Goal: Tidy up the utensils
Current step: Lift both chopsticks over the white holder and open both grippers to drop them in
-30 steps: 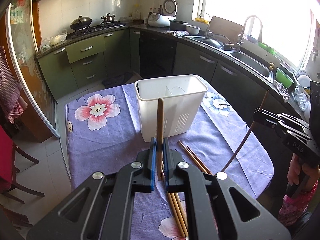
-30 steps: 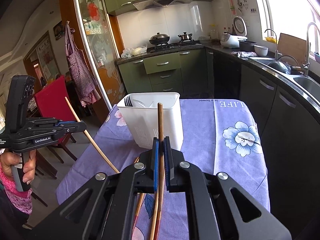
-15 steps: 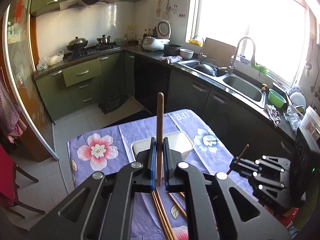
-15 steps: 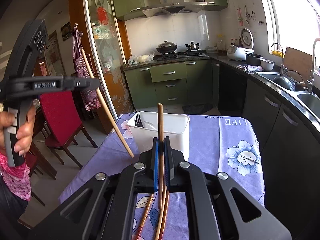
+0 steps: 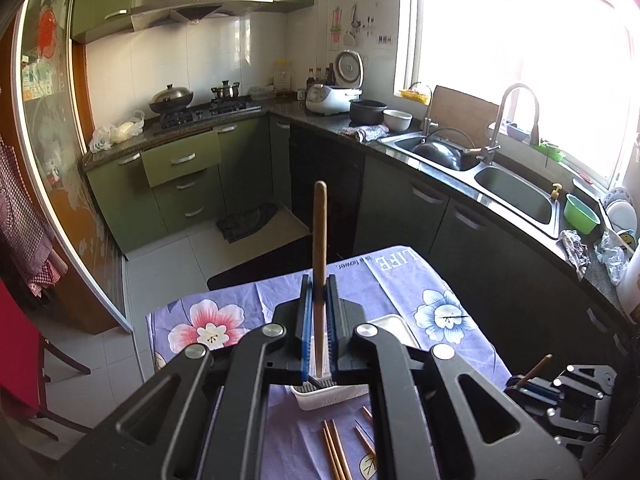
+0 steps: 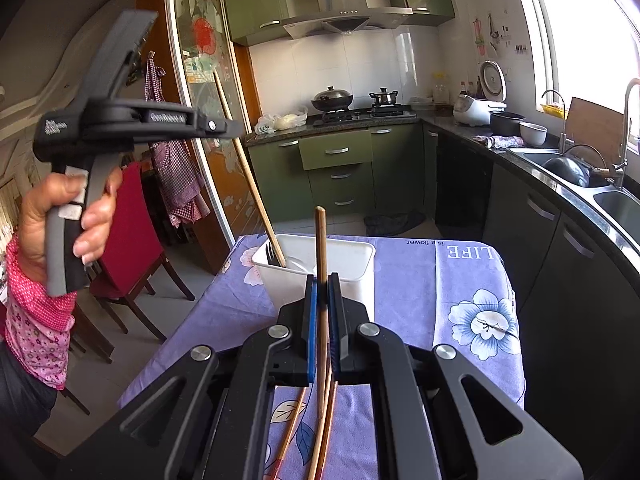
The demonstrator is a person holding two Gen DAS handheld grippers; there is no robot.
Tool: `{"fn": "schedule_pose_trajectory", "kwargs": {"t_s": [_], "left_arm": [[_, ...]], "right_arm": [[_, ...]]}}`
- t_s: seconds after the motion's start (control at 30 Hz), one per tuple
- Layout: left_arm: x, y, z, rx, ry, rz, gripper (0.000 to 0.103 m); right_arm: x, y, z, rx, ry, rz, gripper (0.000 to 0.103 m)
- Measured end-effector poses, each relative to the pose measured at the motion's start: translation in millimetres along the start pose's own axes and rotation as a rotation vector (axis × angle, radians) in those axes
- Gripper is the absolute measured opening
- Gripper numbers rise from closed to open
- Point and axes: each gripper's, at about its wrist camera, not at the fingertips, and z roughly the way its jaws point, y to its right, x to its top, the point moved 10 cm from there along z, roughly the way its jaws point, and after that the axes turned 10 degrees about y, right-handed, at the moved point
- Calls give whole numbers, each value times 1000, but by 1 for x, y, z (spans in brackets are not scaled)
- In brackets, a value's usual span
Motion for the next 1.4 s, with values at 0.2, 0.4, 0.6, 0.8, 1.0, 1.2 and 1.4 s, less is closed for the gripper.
{"fn": "schedule_pose_trajectory", "kwargs": {"t_s": [0.2, 0.4, 0.6, 0.8, 1.0, 1.2, 1.4], "left_arm": [[-50, -6, 36, -6, -109, -13, 14], [-56, -10, 20, -26, -86, -36, 21], [-57, -10, -14, -29, -32, -16, 32], [-76, -9, -32, -55, -46, -1, 32], [-104, -12, -35, -74, -84, -32, 34], [-136, -15, -26, -78, -154, -65, 35], [-186, -16, 0, -65, -277, -117, 36]], "right_arm": [[52, -6, -2, -2, 82, -15, 6], [121, -8, 4, -28, 196, -8, 6], [148, 10, 50, -85, 192, 20, 6], [100, 22, 108, -103, 62, 41, 6], [51, 29, 135, -109, -16, 55, 7], [30, 35, 127, -99, -17, 69, 12], [10, 38, 77, -100, 18, 81, 18]]}}
